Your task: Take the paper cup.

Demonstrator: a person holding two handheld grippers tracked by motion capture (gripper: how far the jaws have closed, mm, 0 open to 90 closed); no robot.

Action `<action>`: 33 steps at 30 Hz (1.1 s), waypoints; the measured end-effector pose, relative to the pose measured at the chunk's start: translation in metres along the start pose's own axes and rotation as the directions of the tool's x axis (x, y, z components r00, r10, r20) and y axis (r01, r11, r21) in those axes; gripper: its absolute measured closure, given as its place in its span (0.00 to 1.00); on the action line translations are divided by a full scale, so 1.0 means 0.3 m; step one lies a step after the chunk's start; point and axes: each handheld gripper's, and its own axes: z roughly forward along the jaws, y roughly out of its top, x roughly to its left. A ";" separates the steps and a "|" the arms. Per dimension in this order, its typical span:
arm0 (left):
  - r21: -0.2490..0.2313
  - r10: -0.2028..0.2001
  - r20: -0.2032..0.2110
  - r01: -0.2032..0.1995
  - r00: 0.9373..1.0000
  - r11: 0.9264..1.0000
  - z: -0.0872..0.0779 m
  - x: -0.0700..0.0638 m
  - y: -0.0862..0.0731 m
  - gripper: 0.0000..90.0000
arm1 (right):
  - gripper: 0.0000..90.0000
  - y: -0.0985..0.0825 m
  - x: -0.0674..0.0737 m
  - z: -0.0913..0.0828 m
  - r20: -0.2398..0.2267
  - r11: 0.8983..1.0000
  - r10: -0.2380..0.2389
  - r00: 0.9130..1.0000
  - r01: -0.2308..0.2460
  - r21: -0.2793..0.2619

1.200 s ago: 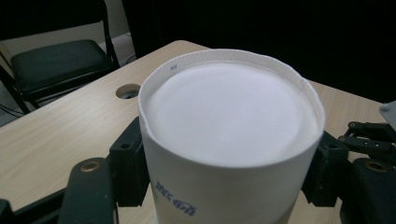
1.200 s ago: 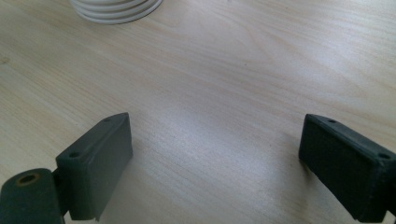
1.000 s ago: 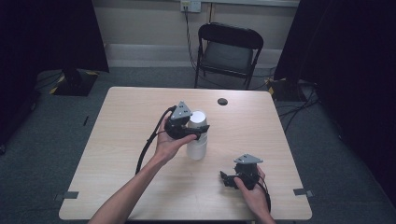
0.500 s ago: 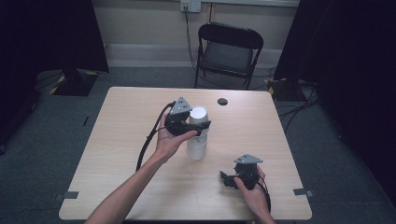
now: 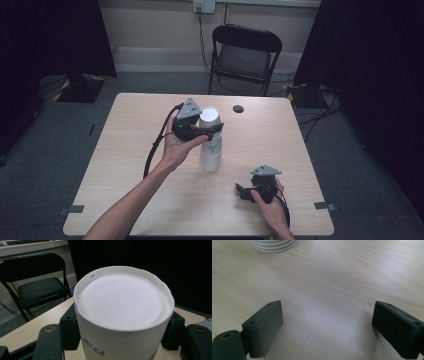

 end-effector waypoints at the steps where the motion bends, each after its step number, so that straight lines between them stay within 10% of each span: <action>1: 0.001 0.001 0.001 -0.001 1.000 1.000 -0.004 -0.001 0.002 0.37 | 0.10 0.000 0.000 0.000 0.000 1.000 0.000 1.000 0.000 0.000; 18: -0.034 0.055 0.003 -0.055 0.998 0.998 -0.128 -0.043 0.024 0.37 | 0.10 0.000 0.000 0.000 0.001 1.000 0.000 1.000 0.000 0.000; 33: -0.025 0.017 -0.021 -0.017 1.000 1.000 -0.264 -0.009 -0.055 0.37 | 0.10 0.000 0.002 0.000 -0.012 1.000 -0.013 1.000 0.013 -0.001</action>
